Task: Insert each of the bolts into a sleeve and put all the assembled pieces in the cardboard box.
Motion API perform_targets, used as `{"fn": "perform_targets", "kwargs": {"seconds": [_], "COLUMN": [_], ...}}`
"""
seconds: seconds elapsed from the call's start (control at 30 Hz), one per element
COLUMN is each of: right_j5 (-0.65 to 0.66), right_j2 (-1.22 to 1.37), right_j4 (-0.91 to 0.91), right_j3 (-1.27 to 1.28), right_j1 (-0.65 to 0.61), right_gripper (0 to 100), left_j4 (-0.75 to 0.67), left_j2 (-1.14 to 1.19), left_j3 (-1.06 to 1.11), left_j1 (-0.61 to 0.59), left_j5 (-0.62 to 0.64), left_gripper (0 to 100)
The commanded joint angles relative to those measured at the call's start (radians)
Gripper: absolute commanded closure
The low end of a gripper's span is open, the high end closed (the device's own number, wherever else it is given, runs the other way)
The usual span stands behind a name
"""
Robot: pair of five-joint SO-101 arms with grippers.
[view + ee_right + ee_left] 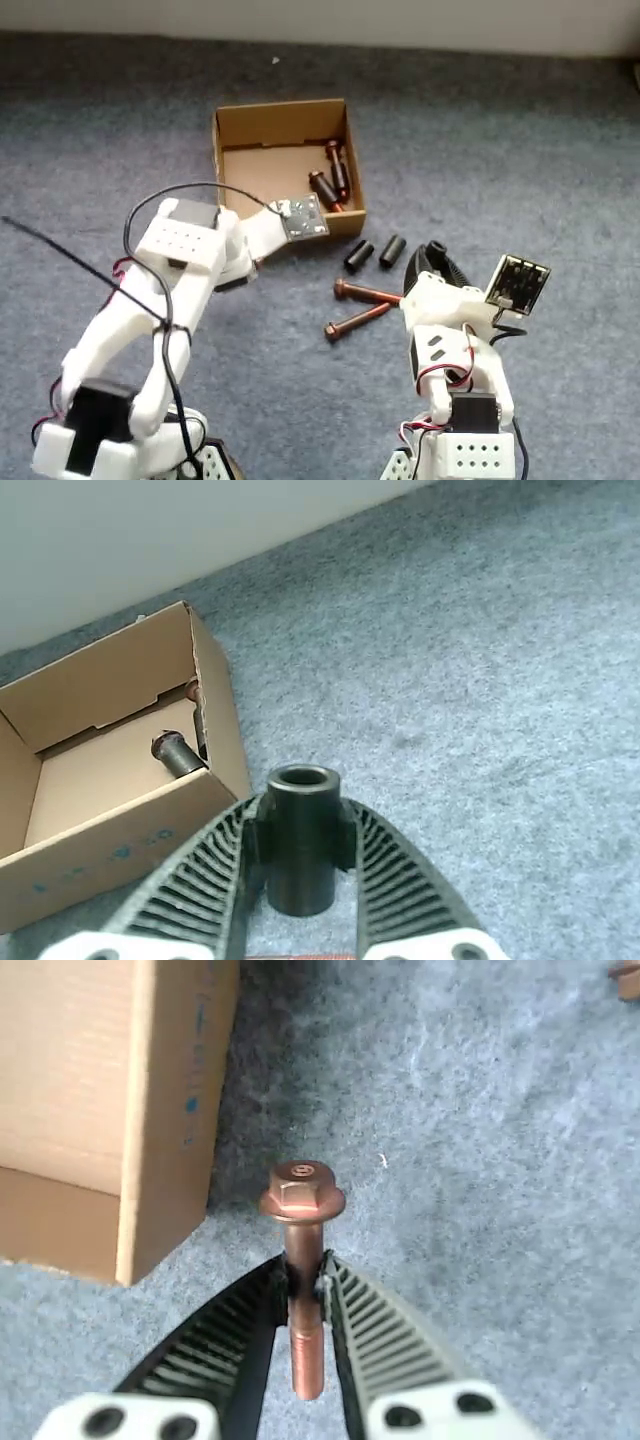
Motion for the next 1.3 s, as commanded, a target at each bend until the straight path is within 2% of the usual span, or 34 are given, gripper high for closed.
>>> {"fn": "perform_targets", "kwargs": {"seconds": [0.0,0.1,0.17,0.3,0.47,0.67,0.8,1.0,1.13,1.27], "right_j5": [0.012,0.012,0.012,0.143,0.222,0.224,0.224,0.23,0.339,0.368], "right_j2": [-0.012,-0.013,-0.008,-0.016,-0.016,-0.016,-0.016,-0.016,-0.016,-0.016], "right_j4": [-0.025,-0.024,-0.022,-0.013,-0.015,-0.015,-0.03,-0.194,-0.289,-0.384], "right_j3": [-0.005,-0.005,-0.004,0.044,0.064,0.064,0.061,0.065,0.068,0.099], "right_j1": [0.002,-0.013,-0.062,-0.165,-0.297,-0.435,-0.552,-0.618,-0.667,-0.693], "right_gripper": [99.5,99.5,99.5,99.5,99.5,99.5,99.5,99.5,99.5,99.5], "left_j4": [0.002,0.003,0.002,-0.005,-0.117,-0.244,-0.311,-0.387,-0.405,-0.405], "left_j2": [-0.248,-0.374,-0.458,-0.599,-0.714,-0.796,-0.832,-0.938,-1.007,-1.078], "left_j3": [0.097,0.154,0.183,0.2,0.206,0.206,0.206,0.208,0.208,0.263], "left_j1": [0.008,0.004,0.007,0.01,0.01,0.013,0.058,0.154,0.185,0.246], "left_j5": [0.015,0.032,0.112,0.256,0.488,0.775,0.947,1.023,1.023,1.023], "left_gripper": [99,99,99,99,99,99,99,99,99,99]}}
